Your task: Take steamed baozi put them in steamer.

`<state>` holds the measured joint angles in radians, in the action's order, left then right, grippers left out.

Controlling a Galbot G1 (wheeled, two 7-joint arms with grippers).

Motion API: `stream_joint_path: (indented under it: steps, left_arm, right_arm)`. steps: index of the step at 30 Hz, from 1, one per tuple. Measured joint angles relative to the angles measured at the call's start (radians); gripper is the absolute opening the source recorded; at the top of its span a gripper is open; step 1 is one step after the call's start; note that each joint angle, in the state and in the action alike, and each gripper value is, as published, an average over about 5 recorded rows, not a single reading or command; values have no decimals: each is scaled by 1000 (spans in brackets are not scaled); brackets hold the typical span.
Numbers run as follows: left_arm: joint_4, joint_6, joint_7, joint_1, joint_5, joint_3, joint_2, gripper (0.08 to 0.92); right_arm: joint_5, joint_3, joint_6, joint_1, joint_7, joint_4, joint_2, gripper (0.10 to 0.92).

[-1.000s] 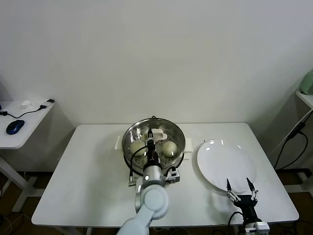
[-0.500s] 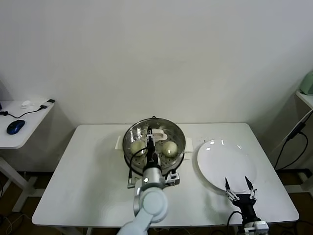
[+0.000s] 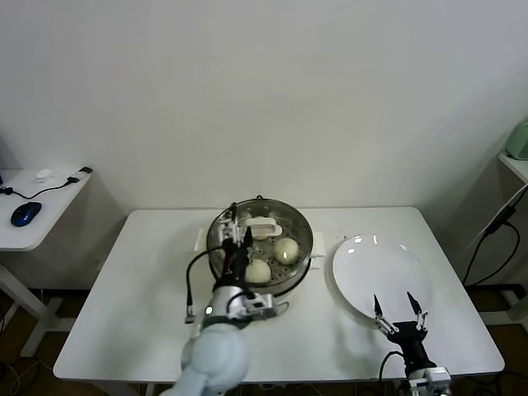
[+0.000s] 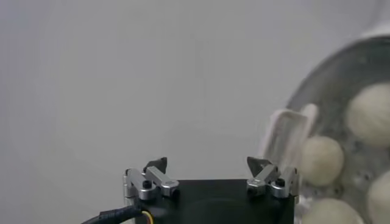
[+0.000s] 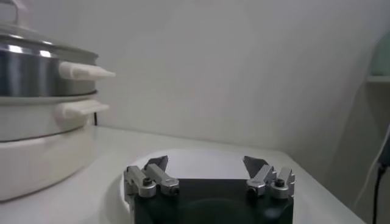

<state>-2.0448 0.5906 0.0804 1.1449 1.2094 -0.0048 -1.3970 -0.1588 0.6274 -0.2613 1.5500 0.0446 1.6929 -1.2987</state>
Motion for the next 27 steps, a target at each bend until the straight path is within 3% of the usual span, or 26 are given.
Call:
stream_joint_path:
  steps: [6, 12, 19, 27]
  left_arm:
    - [-72, -150, -157, 97, -394, -191, 27, 823]
    - [-75, -324, -236, 209, -794, -407, 75, 823]
    - [45, -524, -232, 307, -1140, -514, 116, 823]
    - [168, -677, -178, 376, -1322, -549, 123, 823]
  right_arm:
    - [0, -5, -17, -2, 17, 11, 2, 823]
    - [-10, -2, -33, -10, 21, 11, 3, 823]
    - [-30, 4, -39, -23, 22, -2, 2, 823]
    - [-39, -3, -39, -31, 26, -12, -2, 823]
